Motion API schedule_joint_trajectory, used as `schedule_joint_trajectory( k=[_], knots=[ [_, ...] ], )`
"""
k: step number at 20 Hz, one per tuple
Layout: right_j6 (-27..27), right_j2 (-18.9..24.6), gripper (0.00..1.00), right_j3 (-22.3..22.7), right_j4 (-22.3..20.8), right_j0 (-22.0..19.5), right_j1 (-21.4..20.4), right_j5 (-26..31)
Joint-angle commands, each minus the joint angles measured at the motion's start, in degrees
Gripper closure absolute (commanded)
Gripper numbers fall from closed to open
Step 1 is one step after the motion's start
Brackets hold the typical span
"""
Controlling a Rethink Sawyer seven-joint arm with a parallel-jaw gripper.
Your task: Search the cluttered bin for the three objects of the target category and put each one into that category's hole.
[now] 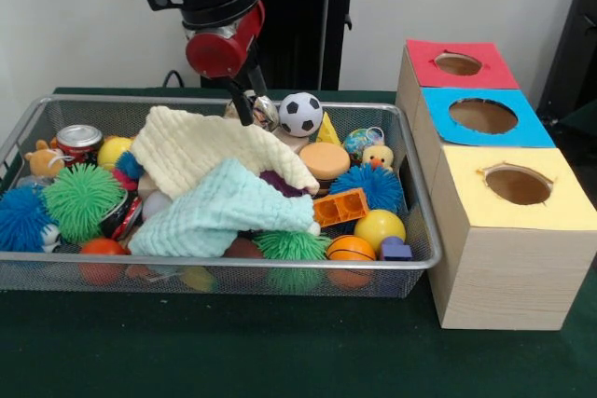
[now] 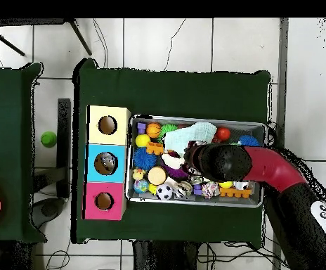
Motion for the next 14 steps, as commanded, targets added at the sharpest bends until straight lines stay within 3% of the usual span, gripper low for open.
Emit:
schedule_joint_trajectory(
  k=[1, 14],
  knots=[
    [0.79, -4.90, 0.00, -5.05, -7.58, 1.49, -1.24, 6.57],
    [-7.94, -0.61, 0.00, -7.72, -7.22, -4.96, 0.17, 12.75]
  ],
)
